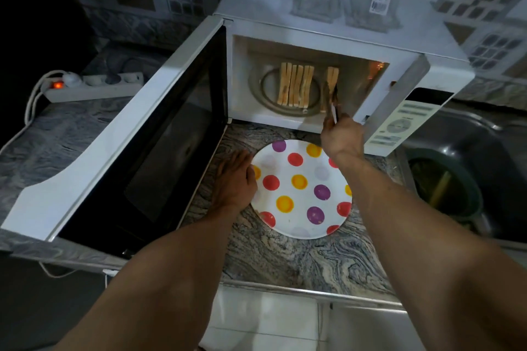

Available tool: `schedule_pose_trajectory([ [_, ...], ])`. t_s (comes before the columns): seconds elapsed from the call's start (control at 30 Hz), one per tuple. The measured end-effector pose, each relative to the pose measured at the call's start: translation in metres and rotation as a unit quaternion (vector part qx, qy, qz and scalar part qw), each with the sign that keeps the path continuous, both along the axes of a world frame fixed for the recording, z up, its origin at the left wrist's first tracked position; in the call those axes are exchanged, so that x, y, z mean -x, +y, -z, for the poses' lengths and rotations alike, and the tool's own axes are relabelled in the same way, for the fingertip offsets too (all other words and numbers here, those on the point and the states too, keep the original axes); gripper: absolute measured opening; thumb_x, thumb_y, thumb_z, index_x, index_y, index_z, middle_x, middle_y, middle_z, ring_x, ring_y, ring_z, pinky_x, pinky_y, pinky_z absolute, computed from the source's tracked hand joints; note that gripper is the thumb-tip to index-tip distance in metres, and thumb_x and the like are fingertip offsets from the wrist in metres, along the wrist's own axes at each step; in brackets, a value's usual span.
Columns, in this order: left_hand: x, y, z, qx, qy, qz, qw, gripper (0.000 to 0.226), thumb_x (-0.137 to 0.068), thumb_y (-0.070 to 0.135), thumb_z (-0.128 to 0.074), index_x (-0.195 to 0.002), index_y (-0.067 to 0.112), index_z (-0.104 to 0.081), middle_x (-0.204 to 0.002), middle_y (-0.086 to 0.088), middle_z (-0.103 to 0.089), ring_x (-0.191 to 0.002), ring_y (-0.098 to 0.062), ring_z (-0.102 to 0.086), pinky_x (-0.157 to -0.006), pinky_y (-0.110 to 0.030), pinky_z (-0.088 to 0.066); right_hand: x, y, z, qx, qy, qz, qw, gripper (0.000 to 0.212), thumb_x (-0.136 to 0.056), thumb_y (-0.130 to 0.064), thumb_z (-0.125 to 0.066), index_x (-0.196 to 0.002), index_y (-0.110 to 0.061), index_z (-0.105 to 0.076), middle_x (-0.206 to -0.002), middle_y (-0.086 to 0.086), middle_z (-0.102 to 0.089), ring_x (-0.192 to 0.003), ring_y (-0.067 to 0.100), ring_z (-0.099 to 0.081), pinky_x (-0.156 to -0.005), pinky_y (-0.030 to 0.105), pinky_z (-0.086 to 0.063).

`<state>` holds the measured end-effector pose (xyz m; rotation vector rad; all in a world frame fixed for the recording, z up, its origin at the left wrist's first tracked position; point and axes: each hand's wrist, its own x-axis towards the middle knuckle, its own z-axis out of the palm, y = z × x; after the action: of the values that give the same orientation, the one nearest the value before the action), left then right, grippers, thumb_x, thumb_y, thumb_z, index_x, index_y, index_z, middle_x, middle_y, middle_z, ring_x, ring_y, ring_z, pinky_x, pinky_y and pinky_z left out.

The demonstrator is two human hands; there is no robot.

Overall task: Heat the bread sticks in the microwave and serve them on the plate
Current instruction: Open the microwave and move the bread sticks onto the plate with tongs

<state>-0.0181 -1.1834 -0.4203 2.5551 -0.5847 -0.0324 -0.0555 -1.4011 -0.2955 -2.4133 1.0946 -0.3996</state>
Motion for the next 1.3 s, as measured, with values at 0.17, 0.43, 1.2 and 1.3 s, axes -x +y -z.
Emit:
schedule_pose_trajectory([
  [0.17,0.002,0.001,-0.002,0.008,0.003,0.003,1.0,0.05,-0.1,0.028,-0.03,-0.146,0.016,-0.045,-0.155,0.0,-0.038,-0.146,-0.015,-0.024,-0.121,-0.031,-0.009,0.055,0.011,-0.001,0.056,-0.022,-0.043,0.997,0.038,-0.103,-0.031,-0.045,-0.116,0.001,-0.061,-0.1,0.026,-0.067,-0.091,0.043,-0.064,-0.067,0.035,-0.042],
  [0.43,0.007,0.002,-0.006,0.055,-0.014,0.002,0.998,0.046,-0.096,0.02,-0.038,-0.136,0.008,-0.057,-0.147,-0.009,-0.048,-0.141,-0.025,-0.036,-0.119,-0.037,-0.018,0.161,0.038,0.035,0.062,-0.009,-0.102,0.993,0.038,-0.102,-0.034,-0.047,-0.13,-0.01,-0.053,-0.093,0.022,-0.067,-0.082,0.039,-0.064,-0.065,0.037,-0.045],
  [1.2,0.005,0.001,-0.006,0.042,-0.024,0.0,0.999,0.044,-0.1,0.015,-0.041,-0.142,0.009,-0.05,-0.15,-0.009,-0.044,-0.143,-0.024,-0.031,-0.121,-0.034,-0.015,0.209,0.062,0.057,0.02,-0.017,-0.103,0.994,0.043,-0.101,-0.036,-0.049,-0.135,-0.01,-0.05,-0.101,0.017,-0.066,-0.09,0.037,-0.065,-0.072,0.039,-0.052],
  [1.3,0.006,0.001,-0.006,0.048,-0.015,0.003,0.999,0.044,-0.1,0.016,-0.041,-0.142,0.01,-0.05,-0.151,-0.008,-0.043,-0.144,-0.023,-0.031,-0.121,-0.034,-0.014,0.196,0.054,0.051,0.024,-0.029,-0.09,0.995,0.041,-0.099,-0.037,-0.05,-0.128,-0.01,-0.052,-0.094,0.016,-0.066,-0.085,0.035,-0.065,-0.07,0.04,-0.055],
])
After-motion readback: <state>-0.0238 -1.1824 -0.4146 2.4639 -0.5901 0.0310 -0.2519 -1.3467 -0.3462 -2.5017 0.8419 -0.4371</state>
